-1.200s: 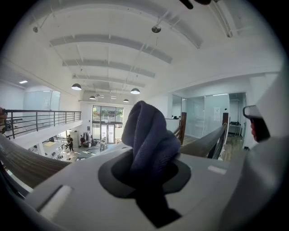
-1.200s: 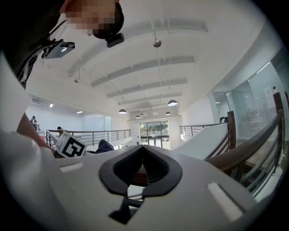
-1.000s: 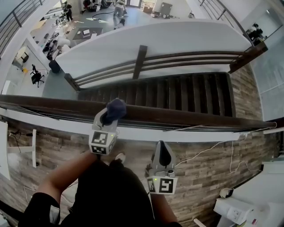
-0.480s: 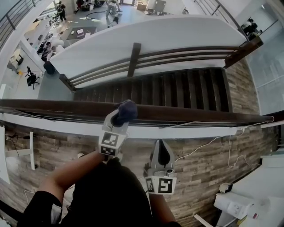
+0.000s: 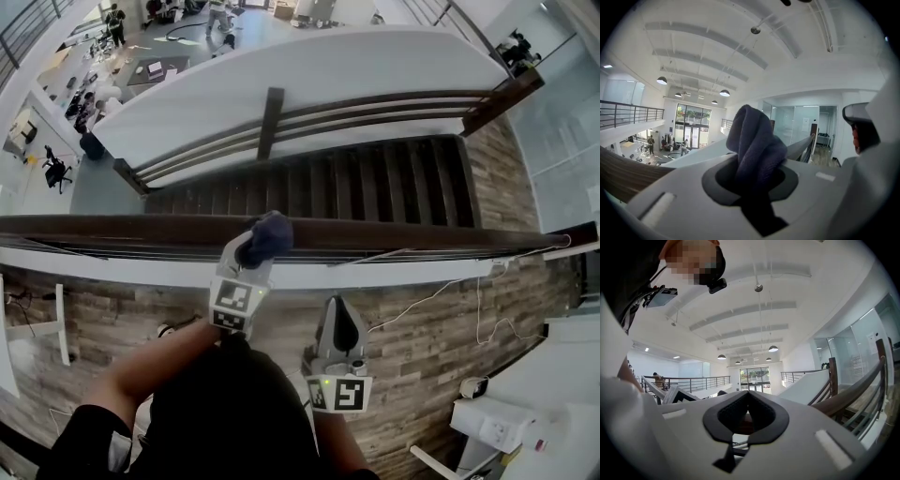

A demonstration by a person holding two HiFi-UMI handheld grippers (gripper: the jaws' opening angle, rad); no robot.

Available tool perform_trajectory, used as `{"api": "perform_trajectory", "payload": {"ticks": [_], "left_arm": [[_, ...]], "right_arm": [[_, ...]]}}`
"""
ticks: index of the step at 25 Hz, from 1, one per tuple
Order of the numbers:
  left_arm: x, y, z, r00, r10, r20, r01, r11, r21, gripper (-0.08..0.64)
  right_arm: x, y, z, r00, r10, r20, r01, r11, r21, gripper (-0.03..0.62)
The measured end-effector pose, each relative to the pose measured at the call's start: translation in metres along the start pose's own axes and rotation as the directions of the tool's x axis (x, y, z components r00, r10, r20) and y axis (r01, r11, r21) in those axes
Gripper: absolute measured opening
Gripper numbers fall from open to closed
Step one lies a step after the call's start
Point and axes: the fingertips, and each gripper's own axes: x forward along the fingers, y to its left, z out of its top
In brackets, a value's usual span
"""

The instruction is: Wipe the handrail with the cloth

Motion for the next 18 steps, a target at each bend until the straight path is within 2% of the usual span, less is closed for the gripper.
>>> {"api": "perform_trajectory", "payload": {"ticks": [4,8,11,14,18], "left_arm": [[-0.015,0.002,0.003,0.999,-0.001,0.034,0.0,0.999,0.035,0.074],[-0.043,0.02,0.005,0.997,0.05,0.066,-0.051,0.998,0.022,0.074],[-0.07,0.037,0.01,0.988,0.111,0.106,-0.112,0.994,0.008,0.074],[-0.096,0.057,0.011,0.977,0.186,0.105,-0.186,0.982,-0.001,0.074],[-0.147,0.102,0.008,0.949,0.288,0.125,-0.288,0.957,-0.022,0.074]], "right_arm": [[0.002,-0.002,-0.003,1.0,0.006,-0.01,-0.006,1.0,0.006,0.002],[0.014,0.01,-0.004,0.999,0.048,-0.014,-0.048,0.999,0.003,0.002],[0.028,0.026,-0.002,0.994,0.109,-0.011,-0.109,0.994,-0.004,0.002],[0.043,0.045,0.001,0.982,0.187,-0.013,-0.187,0.982,-0.012,0.002],[0.06,0.091,-0.004,0.957,0.287,-0.036,-0.288,0.957,-0.033,0.002]]}}
